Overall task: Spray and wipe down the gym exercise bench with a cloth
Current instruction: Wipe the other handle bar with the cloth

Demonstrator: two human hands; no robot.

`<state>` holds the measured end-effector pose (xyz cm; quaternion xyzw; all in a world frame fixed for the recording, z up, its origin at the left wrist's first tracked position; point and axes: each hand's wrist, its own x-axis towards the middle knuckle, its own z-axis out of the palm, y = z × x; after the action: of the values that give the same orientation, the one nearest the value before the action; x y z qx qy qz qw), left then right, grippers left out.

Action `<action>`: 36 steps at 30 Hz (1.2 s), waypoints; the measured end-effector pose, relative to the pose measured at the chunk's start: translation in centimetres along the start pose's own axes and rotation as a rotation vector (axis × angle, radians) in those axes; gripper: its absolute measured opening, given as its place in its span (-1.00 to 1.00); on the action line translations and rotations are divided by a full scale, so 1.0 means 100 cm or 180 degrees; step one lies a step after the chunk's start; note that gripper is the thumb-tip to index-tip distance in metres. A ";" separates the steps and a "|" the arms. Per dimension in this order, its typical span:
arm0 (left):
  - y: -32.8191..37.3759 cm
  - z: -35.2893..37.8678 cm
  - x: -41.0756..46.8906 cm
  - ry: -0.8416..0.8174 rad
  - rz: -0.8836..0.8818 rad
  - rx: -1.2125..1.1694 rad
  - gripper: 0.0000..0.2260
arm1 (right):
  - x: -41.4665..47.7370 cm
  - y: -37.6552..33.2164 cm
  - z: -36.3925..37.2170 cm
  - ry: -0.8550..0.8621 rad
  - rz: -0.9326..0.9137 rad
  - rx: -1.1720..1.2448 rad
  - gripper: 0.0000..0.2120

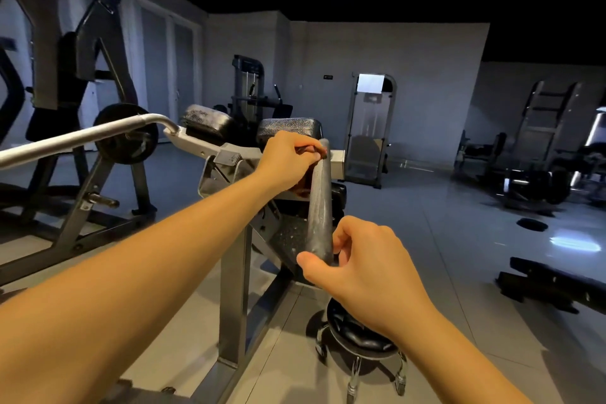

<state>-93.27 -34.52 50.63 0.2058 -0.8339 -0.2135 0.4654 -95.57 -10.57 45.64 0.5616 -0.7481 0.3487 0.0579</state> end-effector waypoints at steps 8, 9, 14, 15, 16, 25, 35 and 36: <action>0.042 -0.068 -0.154 -0.0724 0.0427 -0.0473 -0.79 | -0.005 -0.004 -0.001 0.0043 -0.0107 0.0021 -0.65; 0.043 -0.067 -0.150 -0.0685 0.0455 -0.0378 -0.80 | -0.005 -0.004 -0.001 0.0036 -0.0115 0.0023 -0.65; 0.032 -0.037 -0.066 -0.0405 0.0304 0.0088 -0.88 | -0.004 0.001 0.004 0.0096 -0.0155 0.0096 -0.65; 0.027 -0.029 -0.044 -0.0355 0.0311 0.0262 -0.88 | -0.003 0.002 0.005 0.0099 -0.0119 0.0162 -0.65; 0.024 -0.023 -0.024 -0.0339 0.0321 0.0426 -0.88 | -0.003 0.003 0.006 0.0094 -0.0080 0.0222 -0.65; 0.021 -0.018 -0.016 -0.0280 0.0299 0.0436 -0.85 | -0.006 0.003 0.005 0.0084 -0.0053 0.0331 -0.69; 0.063 -0.072 -0.123 -0.0992 0.0924 0.0477 -0.87 | -0.009 0.004 0.010 0.0266 -0.0064 0.0509 -0.67; 0.061 -0.065 -0.106 -0.0969 0.0889 0.0581 -0.87 | -0.009 0.005 0.009 0.0263 -0.0070 0.0481 -0.67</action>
<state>-83.46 -24.87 49.77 0.0949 -0.9308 -0.0993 0.3386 -95.39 -10.35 44.28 0.5577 -0.7104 0.4263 0.0500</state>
